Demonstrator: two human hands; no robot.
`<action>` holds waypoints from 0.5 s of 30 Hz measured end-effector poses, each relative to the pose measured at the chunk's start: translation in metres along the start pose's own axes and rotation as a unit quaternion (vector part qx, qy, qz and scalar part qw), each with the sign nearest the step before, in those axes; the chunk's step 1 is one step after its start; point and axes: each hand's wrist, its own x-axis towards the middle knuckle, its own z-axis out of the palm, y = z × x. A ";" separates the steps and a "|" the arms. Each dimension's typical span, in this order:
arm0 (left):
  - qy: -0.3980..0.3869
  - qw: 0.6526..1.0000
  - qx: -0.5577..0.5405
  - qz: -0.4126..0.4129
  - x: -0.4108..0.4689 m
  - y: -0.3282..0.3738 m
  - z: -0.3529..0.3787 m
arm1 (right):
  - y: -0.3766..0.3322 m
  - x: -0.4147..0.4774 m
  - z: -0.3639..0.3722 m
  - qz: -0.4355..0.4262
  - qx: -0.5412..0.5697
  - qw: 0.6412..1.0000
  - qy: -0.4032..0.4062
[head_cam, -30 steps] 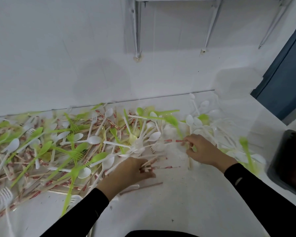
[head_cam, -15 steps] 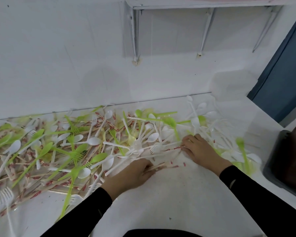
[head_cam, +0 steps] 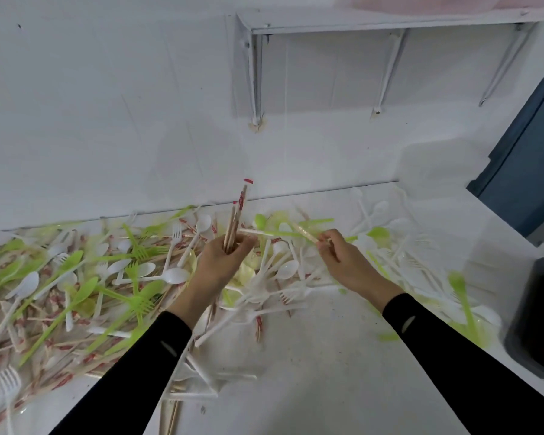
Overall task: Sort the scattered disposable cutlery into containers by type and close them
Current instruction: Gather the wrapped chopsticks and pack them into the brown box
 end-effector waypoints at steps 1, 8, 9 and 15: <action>0.005 1.000 -0.010 -0.003 0.006 -0.001 -0.001 | 0.001 0.003 0.003 0.002 -0.020 1.000 -0.019; -0.082 0.982 0.166 0.032 0.047 -0.013 0.013 | 0.006 0.023 0.029 -0.101 -0.211 0.958 -0.165; -0.112 0.970 0.211 0.052 0.051 -0.016 0.017 | 0.009 0.025 0.033 -0.131 -0.245 0.946 -0.166; -0.224 0.870 0.425 0.111 0.063 -0.027 0.042 | 0.021 0.025 0.042 -0.268 -0.384 0.879 -0.088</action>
